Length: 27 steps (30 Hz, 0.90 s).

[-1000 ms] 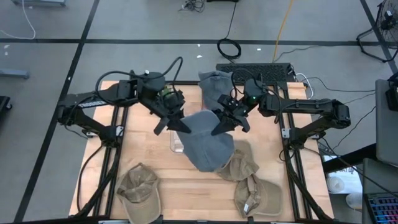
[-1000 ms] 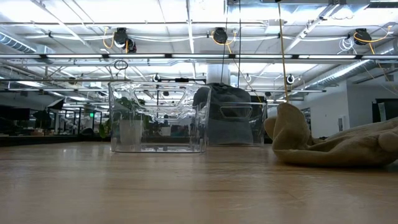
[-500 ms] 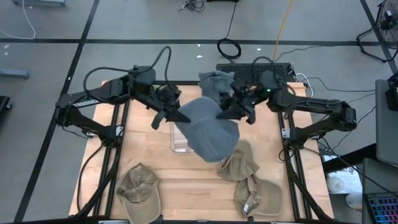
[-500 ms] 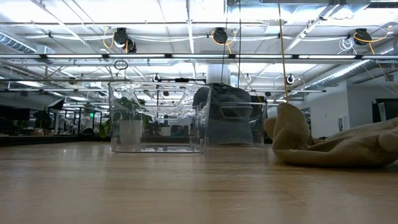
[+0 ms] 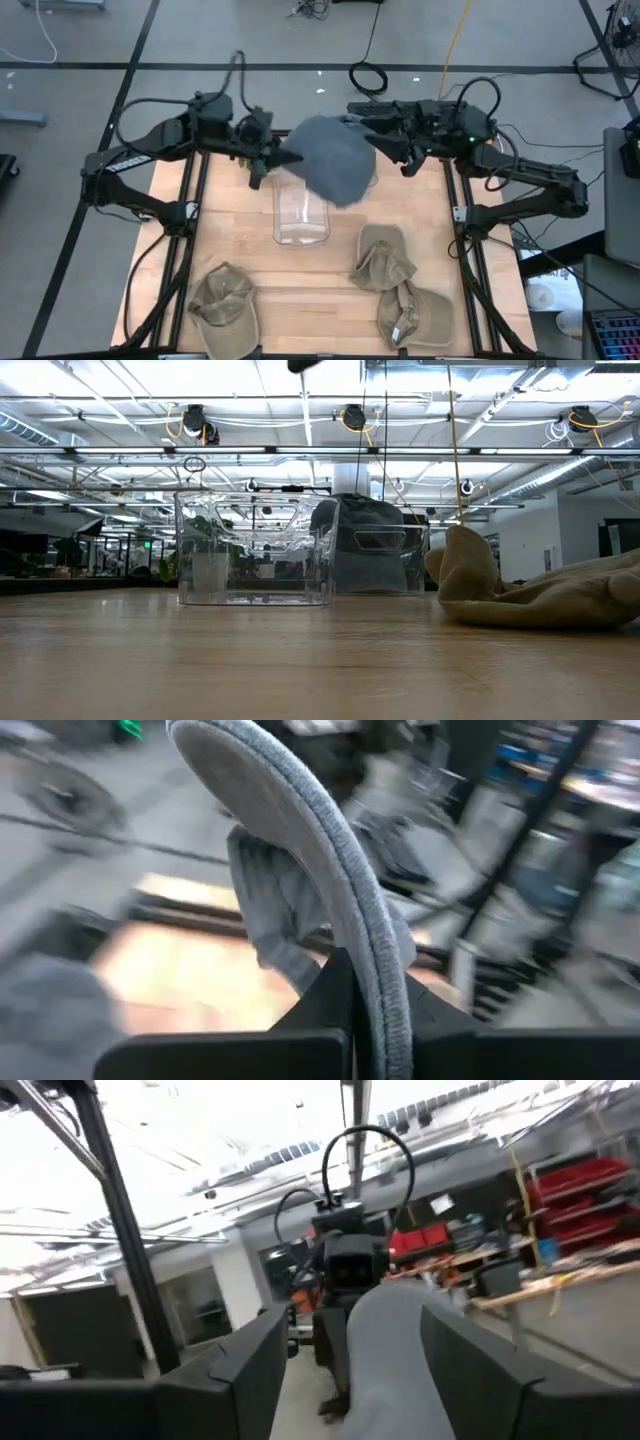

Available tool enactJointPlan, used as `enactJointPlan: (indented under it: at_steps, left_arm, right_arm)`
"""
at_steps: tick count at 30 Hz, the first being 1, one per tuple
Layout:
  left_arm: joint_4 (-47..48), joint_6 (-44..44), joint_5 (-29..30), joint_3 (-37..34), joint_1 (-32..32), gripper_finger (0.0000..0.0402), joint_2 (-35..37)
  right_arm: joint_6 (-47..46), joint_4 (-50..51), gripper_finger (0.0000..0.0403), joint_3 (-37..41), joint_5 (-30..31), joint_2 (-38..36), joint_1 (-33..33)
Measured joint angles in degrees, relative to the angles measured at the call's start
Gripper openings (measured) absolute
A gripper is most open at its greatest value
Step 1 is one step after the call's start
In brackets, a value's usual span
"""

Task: Pick & Place hat
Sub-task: Put the ash blue cap into the right transparent bin

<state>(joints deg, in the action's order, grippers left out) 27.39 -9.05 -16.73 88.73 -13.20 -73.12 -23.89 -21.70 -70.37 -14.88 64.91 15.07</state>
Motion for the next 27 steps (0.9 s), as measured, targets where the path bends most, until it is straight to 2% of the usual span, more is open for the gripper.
enactJointPlan:
  at_steps: [5,9,16,21,24,27]
  left_arm:
    - [-1.1,3.5,6.3,0.0,-0.8,0.0009,0.6]
    - [-3.8,6.5,11.2,0.0,-0.8,0.0009,0.9]
    - [-10.7,14.6,12.4,0.0,-0.3,0.0009,1.3]
    - [-13.9,19.9,14.5,0.1,-0.2,0.0009,2.6]
    - [-14.3,21.6,17.4,0.1,-0.2,0.0009,3.6]
    - [-14.2,22.3,17.5,0.1,-0.4,0.0009,4.6]
  right_arm:
    - [3.8,0.5,0.0218,0.0,0.3,-1.9,0.0]
    - [3.2,1.5,0.0215,0.0,6.1,-2.0,0.0]
    - [2.8,6.1,0.0217,0.0,16.5,-2.0,0.0]
    - [7.3,7.1,0.0215,0.0,23.5,-2.8,0.0]
    - [8.6,7.0,0.0217,0.0,25.4,-3.4,0.0]
    - [7.3,7.0,0.0216,0.0,25.1,-3.7,-0.1]
